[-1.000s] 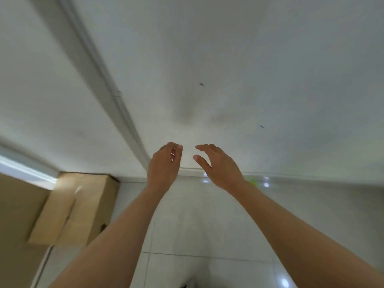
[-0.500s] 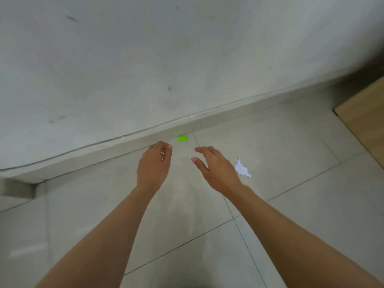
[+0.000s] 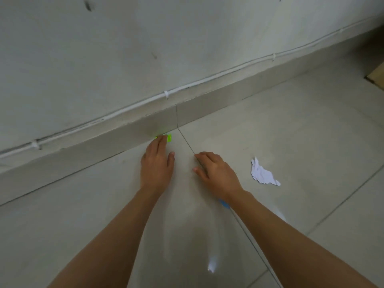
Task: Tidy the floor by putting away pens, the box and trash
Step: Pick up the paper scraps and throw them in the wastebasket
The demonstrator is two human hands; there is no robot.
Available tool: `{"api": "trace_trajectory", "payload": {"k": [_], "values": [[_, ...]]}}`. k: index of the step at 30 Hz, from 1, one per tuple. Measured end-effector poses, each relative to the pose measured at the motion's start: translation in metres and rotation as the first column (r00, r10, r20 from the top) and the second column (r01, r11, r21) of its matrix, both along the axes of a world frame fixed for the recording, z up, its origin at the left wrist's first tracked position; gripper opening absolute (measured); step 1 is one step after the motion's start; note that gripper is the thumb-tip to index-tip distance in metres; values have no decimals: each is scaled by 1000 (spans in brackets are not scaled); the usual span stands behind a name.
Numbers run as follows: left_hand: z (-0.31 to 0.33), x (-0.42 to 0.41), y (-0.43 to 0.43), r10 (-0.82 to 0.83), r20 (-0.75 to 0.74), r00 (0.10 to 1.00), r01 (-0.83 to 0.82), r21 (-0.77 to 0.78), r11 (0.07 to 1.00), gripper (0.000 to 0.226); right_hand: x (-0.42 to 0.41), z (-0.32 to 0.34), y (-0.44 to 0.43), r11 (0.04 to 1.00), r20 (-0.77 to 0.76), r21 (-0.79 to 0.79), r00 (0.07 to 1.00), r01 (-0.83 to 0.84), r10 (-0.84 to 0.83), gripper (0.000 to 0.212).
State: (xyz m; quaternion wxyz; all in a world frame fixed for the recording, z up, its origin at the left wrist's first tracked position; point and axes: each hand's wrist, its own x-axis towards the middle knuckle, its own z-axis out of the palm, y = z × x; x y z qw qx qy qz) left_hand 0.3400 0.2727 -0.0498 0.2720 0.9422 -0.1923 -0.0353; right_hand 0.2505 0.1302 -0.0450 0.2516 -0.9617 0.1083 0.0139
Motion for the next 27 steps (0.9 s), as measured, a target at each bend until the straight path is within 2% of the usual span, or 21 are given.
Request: {"api": "trace_trajectory", "payload": {"k": [3,5,8,10,14,18,24,27], "values": [[-20,8,-15,45,-9,999,-44,55,998,52,1,-8,-6,1000,61,-25,998,-6,8,41],[-29,5,-21,67,31,997,-69,94,993,50,-1,-10,-8,998,176,-52,984,39,-29,39],[-35,-11,-34,-17,101,995,5,118,993,45,-14,-14,-17,977,309,-80,937,199,-165,39],[-34,-21,-47,-76,144,987,63,97,993,50,-25,-15,-25,940,342,-59,891,336,-297,41],[-36,-41,-81,-146,228,963,133,73,989,41,-54,-23,-45,800,324,40,749,599,-578,48],[-37,-57,-103,-201,228,953,198,36,980,38,-82,-37,-54,713,276,99,669,695,-690,39],[-41,-60,-107,-269,193,944,278,-21,960,41,-72,-41,-52,663,275,-75,655,745,-704,37],[-38,-61,-106,-345,165,924,362,-80,929,45,-63,-39,-53,717,242,-77,710,693,-661,35]]}}
